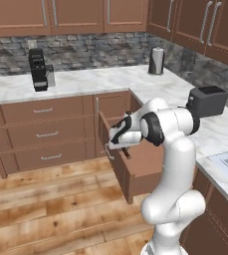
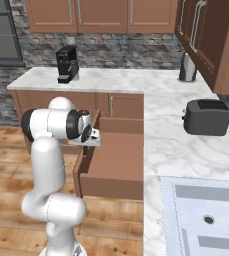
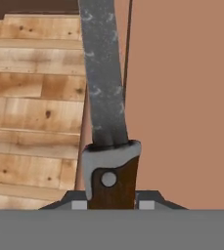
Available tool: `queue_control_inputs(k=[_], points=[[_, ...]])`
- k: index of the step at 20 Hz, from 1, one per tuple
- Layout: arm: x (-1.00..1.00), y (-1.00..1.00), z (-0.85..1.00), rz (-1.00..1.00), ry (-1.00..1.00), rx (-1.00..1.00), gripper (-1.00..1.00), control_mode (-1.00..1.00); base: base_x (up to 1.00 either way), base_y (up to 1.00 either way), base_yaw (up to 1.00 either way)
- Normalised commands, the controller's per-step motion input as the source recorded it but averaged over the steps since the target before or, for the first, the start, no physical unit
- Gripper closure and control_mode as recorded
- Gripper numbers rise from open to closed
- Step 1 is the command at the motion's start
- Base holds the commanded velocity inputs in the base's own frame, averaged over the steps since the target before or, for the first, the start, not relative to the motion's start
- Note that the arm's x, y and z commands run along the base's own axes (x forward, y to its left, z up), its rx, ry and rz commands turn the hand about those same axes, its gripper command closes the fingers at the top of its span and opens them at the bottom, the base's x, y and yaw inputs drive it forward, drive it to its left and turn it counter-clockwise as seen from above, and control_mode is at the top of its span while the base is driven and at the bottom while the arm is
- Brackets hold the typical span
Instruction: Pick up the metallic utensils from the counter and place them in the open drawer. Make sure not to pick up any wooden utensils.
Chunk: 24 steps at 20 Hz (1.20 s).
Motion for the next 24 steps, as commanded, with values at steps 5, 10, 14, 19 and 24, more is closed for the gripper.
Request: queue_control_inputs(k=[5, 10, 14, 19, 24], points=[[-0.01, 0.62, 0.13, 0.0, -0.13, 0.0, 1.0, -1.0, 0.0, 0.0, 0.0], [0.0, 0.07, 0.67, 0.0, -0.04, 0.0, 1.0, -1.0, 0.0, 0.0, 0.0], [0.0, -0.05, 1.0, 0.0, -0.01, 0.06, 1.0, -1.0, 0.0, 0.0, 0.0], [0.0, -0.51, 0.57, -0.04, 0.01, 0.05, 1.0, -1.0, 0.0, 0.0, 0.0], [0.12, -0.76, 0.34, -0.08, 0.08, 0.0, 1.0, -1.0, 0.0, 0.0, 0.0]])
